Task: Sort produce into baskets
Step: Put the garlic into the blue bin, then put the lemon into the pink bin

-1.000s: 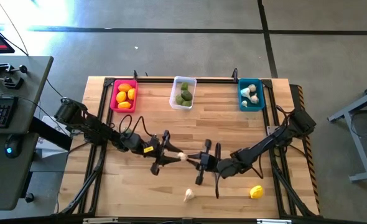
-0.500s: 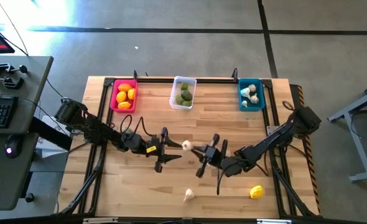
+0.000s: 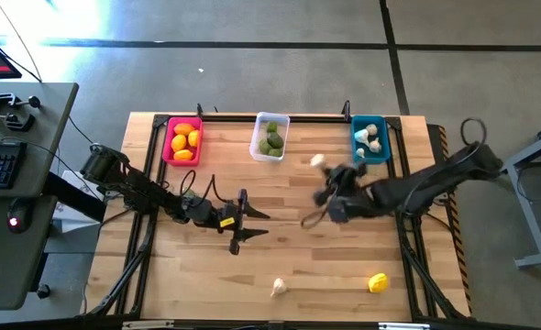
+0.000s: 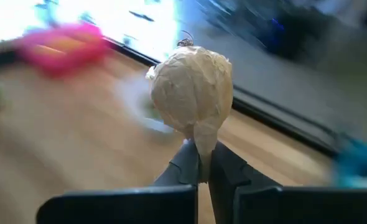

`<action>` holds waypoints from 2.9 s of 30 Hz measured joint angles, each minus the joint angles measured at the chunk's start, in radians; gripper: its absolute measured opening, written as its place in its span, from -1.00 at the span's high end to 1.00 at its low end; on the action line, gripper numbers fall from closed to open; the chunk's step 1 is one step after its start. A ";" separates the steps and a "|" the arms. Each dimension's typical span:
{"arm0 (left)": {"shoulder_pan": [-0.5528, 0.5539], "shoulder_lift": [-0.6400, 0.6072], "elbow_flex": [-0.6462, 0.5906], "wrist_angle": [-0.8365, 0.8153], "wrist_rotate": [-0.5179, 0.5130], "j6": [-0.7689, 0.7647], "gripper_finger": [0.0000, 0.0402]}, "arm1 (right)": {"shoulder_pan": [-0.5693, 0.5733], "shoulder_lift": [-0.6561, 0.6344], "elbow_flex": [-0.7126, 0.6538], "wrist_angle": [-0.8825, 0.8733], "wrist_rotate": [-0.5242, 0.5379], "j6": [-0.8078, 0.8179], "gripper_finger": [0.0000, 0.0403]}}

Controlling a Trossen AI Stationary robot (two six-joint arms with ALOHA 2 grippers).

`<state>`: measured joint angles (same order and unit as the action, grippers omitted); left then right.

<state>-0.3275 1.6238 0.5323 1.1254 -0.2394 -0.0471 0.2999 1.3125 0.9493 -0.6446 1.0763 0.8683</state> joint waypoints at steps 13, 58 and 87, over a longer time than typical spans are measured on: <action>0.000 0.000 0.000 -0.012 0.000 0.000 0.10 | -0.498 -0.025 -0.151 -0.459 -0.249 0.289 1.00; 0.000 0.000 0.001 -0.029 0.001 0.003 0.13 | -1.052 -0.041 -0.144 -0.165 -0.604 -0.286 0.17; -0.001 -0.001 0.002 -0.125 0.065 0.057 1.00 | 0.224 -0.137 -0.259 -0.026 -0.401 0.262 1.00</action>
<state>-0.3283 1.6230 0.5339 1.0007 -0.1741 0.0097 0.5242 1.1757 0.6904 -0.6703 0.6753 1.1303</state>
